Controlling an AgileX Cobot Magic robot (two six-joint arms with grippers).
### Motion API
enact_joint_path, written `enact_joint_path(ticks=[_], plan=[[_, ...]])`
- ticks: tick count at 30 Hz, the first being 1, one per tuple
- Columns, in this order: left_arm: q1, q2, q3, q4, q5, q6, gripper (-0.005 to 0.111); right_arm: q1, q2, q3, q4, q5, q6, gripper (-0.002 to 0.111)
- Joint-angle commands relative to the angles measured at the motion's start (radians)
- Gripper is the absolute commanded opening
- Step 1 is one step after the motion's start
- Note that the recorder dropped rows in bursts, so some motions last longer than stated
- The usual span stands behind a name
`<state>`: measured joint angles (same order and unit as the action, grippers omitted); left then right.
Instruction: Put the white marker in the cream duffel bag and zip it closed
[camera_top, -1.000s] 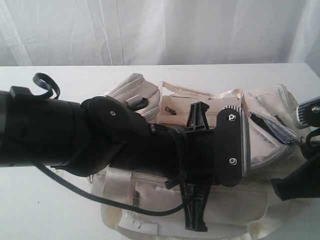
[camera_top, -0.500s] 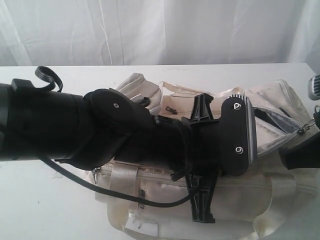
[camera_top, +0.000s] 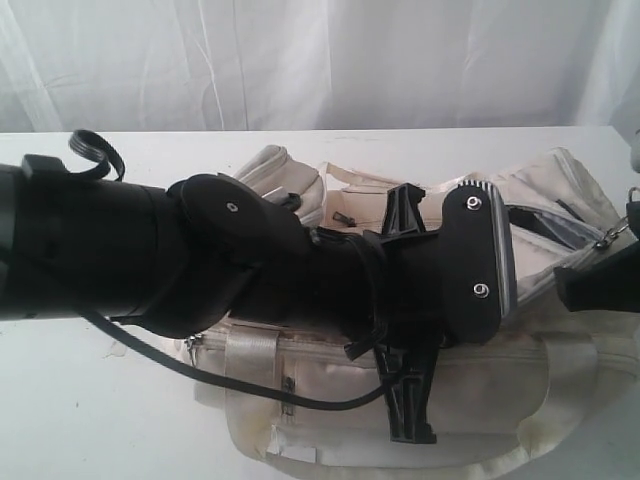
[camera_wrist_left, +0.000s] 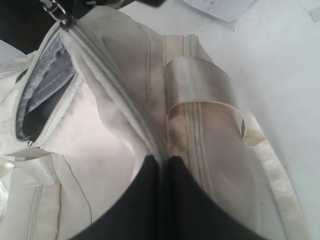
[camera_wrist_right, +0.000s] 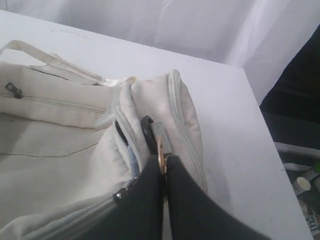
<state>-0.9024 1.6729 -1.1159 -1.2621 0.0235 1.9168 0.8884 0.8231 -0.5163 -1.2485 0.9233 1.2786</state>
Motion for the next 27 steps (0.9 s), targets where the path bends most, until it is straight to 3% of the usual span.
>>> enact_joint_path(ticks=[1,8,13,22,27], plan=[[-0.006,-0.002,-0.001,-0.013,0.033,-0.012,0.0,-0.012,-0.006,-0.009,0.038,-0.007,0.012,0.0],[-0.006,-0.002,-0.001,-0.013,0.052,-0.014,0.0,-0.012,-0.006,-0.009,0.278,-0.212,-0.054,0.0],[-0.006,-0.002,-0.001,-0.013,0.052,-0.014,0.0,-0.012,-0.006,-0.023,0.284,-0.365,-0.065,0.0],[-0.006,-0.002,-0.001,-0.013,0.055,-0.014,0.0,-0.012,-0.006,-0.105,0.261,-0.263,-0.079,0.0],[-0.006,-0.002,-0.001,-0.013,0.056,-0.014,0.0,-0.012,-0.006,-0.111,0.308,-0.029,-0.306,0.0]])
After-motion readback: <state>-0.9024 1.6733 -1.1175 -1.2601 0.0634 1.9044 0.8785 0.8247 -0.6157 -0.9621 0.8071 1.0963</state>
